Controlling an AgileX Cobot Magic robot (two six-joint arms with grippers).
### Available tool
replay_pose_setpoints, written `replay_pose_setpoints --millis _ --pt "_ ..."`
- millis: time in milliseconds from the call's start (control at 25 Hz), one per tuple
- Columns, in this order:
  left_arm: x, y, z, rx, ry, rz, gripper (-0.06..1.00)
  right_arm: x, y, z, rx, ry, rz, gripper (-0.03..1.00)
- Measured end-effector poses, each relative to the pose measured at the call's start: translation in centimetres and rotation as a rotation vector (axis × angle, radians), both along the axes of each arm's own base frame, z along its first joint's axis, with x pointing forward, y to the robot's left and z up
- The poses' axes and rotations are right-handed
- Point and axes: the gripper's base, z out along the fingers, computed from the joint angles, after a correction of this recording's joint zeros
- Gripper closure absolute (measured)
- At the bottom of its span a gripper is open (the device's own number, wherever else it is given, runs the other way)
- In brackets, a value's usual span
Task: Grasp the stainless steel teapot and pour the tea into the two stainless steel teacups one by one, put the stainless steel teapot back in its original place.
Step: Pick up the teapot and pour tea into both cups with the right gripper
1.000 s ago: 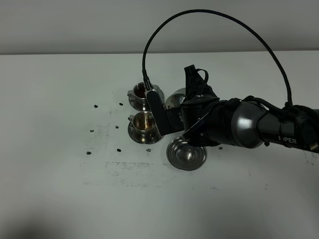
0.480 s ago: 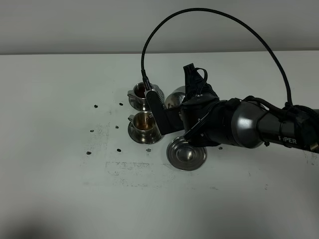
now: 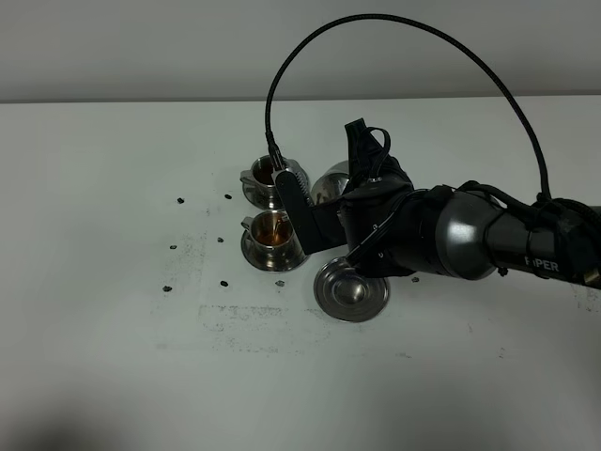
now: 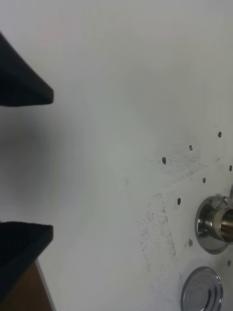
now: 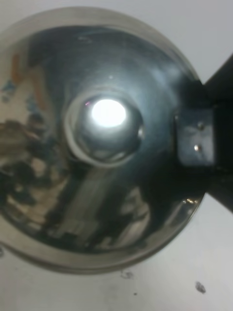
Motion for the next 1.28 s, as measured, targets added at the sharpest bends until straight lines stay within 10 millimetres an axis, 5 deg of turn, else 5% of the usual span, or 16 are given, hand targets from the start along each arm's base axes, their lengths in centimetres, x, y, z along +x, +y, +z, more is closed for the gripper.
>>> replay_pose_setpoints --millis 1280 --pt "0.0 0.0 0.0 0.0 0.0 0.0 0.42 -0.01 -0.15 -0.14 -0.04 -0.011 0.023 0.76"
